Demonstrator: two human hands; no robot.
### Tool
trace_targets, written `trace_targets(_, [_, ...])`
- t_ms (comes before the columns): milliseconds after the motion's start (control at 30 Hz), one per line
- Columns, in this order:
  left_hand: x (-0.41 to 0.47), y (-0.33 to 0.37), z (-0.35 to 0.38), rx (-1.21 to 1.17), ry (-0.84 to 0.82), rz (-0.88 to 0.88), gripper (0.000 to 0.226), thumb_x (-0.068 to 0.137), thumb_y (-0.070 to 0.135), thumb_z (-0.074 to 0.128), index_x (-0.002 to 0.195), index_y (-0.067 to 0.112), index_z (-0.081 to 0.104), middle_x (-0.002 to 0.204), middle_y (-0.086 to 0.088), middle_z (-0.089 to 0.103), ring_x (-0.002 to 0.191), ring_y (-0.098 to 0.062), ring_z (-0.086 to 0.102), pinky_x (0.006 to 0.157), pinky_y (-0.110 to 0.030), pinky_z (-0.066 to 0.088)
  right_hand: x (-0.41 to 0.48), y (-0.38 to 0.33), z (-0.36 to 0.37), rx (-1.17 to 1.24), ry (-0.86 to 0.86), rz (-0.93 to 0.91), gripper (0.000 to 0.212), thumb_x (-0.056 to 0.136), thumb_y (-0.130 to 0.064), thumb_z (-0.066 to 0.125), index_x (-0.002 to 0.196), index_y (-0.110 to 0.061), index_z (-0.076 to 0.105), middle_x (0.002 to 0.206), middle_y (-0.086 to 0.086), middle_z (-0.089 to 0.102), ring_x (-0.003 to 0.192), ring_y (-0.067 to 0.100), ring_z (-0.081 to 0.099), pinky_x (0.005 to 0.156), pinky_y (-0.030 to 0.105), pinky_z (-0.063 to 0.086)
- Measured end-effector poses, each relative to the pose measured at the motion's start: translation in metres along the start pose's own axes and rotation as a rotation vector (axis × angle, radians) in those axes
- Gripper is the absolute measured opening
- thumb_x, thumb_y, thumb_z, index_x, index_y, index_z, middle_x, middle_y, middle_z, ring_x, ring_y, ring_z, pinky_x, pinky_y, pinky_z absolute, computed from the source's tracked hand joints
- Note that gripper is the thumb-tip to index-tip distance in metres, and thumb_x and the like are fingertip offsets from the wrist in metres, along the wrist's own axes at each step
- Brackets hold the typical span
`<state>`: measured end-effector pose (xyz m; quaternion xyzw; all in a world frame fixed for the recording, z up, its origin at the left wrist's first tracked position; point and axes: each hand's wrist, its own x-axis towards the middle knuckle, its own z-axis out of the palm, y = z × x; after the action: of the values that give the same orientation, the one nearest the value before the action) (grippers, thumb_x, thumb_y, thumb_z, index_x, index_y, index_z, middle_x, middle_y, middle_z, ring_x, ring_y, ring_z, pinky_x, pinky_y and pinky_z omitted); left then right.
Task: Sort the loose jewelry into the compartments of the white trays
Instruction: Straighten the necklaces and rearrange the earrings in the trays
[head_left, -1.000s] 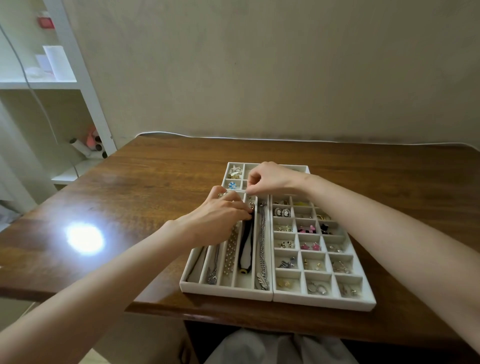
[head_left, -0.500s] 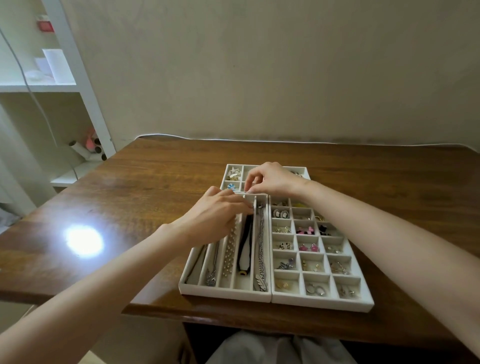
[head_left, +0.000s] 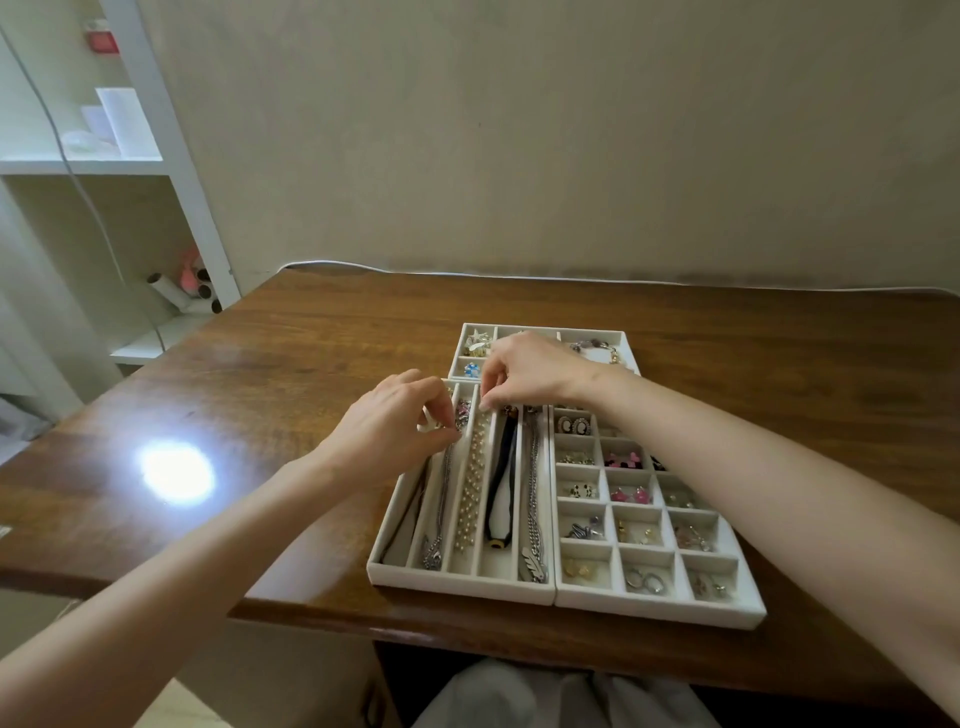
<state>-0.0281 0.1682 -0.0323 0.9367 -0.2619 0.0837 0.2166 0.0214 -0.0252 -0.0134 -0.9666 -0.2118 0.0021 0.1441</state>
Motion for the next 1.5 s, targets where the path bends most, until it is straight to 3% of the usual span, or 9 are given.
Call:
trace_targets(200, [-0.002, 0.003, 0.000, -0.035, -0.017, 0.001, 0.014, 0.082, 0.026, 0.066, 0.077, 0.027, 0.054, 0.086, 0.008, 0.053, 0.076, -0.008, 0.049, 0.068, -0.022, 0.040, 0.007, -0.012, -0.002, -0.161, -0.107, 0.099, 0.031, 0.071, -0.046, 0.072, 0.084, -0.019, 0.075, 0.087, -0.002, 0.072, 0.084, 0.016, 0.065, 0.077, 0.036, 0.056])
trace_targets(300, [-0.003, 0.003, 0.001, -0.043, -0.032, -0.004, 0.016, 0.081, 0.026, 0.067, 0.075, 0.028, 0.052, 0.088, 0.006, 0.055, 0.077, -0.011, 0.052, 0.070, -0.025, 0.045, 0.009, -0.021, -0.001, -0.216, -0.139, 0.125, 0.039, 0.070, -0.044, 0.073, 0.093, -0.011, 0.072, 0.090, 0.003, 0.071, 0.084, 0.019, 0.066, 0.069, 0.031, 0.052])
trace_targets(533, [-0.004, 0.003, 0.000, -0.065, 0.006, -0.021, 0.028, 0.082, 0.024, 0.065, 0.066, 0.035, 0.045, 0.084, 0.009, 0.052, 0.072, -0.008, 0.051, 0.067, -0.022, 0.040, 0.012, -0.030, 0.005, -0.214, -0.145, 0.133, 0.020, 0.073, -0.027, 0.075, 0.081, -0.011, 0.066, 0.076, 0.001, 0.062, 0.082, 0.020, 0.066, 0.074, 0.035, 0.055])
trace_targets(600, [-0.003, 0.003, -0.002, -0.071, 0.019, -0.025, 0.022, 0.082, 0.023, 0.065, 0.070, 0.030, 0.049, 0.084, 0.008, 0.052, 0.073, -0.008, 0.050, 0.067, -0.023, 0.040, 0.012, -0.030, 0.003, -0.190, -0.174, 0.131, 0.017, 0.073, -0.025, 0.074, 0.072, -0.012, 0.063, 0.070, 0.002, 0.057, 0.070, 0.019, 0.060, 0.063, 0.032, 0.050])
trace_targets(733, [0.001, 0.007, -0.004, -0.181, 0.081, -0.066, 0.010, 0.082, 0.019, 0.065, 0.083, 0.020, 0.056, 0.088, 0.006, 0.059, 0.079, -0.010, 0.052, 0.068, -0.021, 0.041, 0.006, -0.026, -0.013, 0.043, -0.259, 0.157, 0.014, 0.075, -0.020, 0.069, 0.066, -0.014, 0.060, 0.056, -0.003, 0.045, 0.052, 0.012, 0.040, 0.047, 0.023, 0.031])
trace_targets(867, [0.006, 0.013, -0.004, -0.531, 0.026, -0.201, 0.033, 0.081, 0.017, 0.069, 0.110, 0.014, 0.054, 0.101, 0.006, 0.066, 0.095, -0.005, 0.061, 0.084, -0.021, 0.048, -0.004, -0.023, -0.035, 0.455, -0.264, 0.154, 0.008, 0.083, -0.011, 0.062, 0.075, -0.012, 0.063, 0.077, 0.005, 0.070, 0.069, 0.011, 0.063, 0.059, 0.021, 0.047])
trace_targets(1000, [0.011, 0.018, -0.007, -0.857, -0.109, -0.280, 0.037, 0.080, 0.012, 0.070, 0.114, 0.009, 0.054, 0.097, -0.004, 0.072, 0.091, -0.014, 0.068, 0.089, -0.028, 0.051, -0.007, -0.017, -0.044, 0.808, -0.201, 0.172, 0.013, 0.089, -0.002, 0.056, 0.078, -0.008, 0.055, 0.075, 0.010, 0.069, 0.067, 0.019, 0.068, 0.062, 0.025, 0.056])
trace_targets(1233, [0.009, 0.025, -0.015, -0.968, -0.159, -0.298, 0.023, 0.084, 0.010, 0.065, 0.103, -0.003, 0.061, 0.081, -0.012, 0.071, 0.066, -0.016, 0.069, 0.066, -0.027, 0.058, -0.009, -0.006, -0.043, 1.004, 0.009, 0.257, 0.009, 0.087, 0.002, 0.060, 0.083, -0.004, 0.054, 0.070, 0.011, 0.064, 0.054, 0.015, 0.063, 0.051, 0.024, 0.054])
trace_targets(1500, [0.007, 0.033, -0.027, -0.904, -0.010, -0.290, 0.038, 0.077, 0.011, 0.071, 0.110, 0.015, 0.053, 0.070, -0.002, 0.069, 0.060, -0.012, 0.065, 0.062, -0.026, 0.056, -0.008, 0.003, -0.033, 0.951, 0.183, 0.327, 0.012, 0.089, 0.008, 0.050, 0.091, -0.001, 0.059, 0.071, 0.013, 0.061, 0.052, 0.015, 0.059, 0.045, 0.021, 0.052])
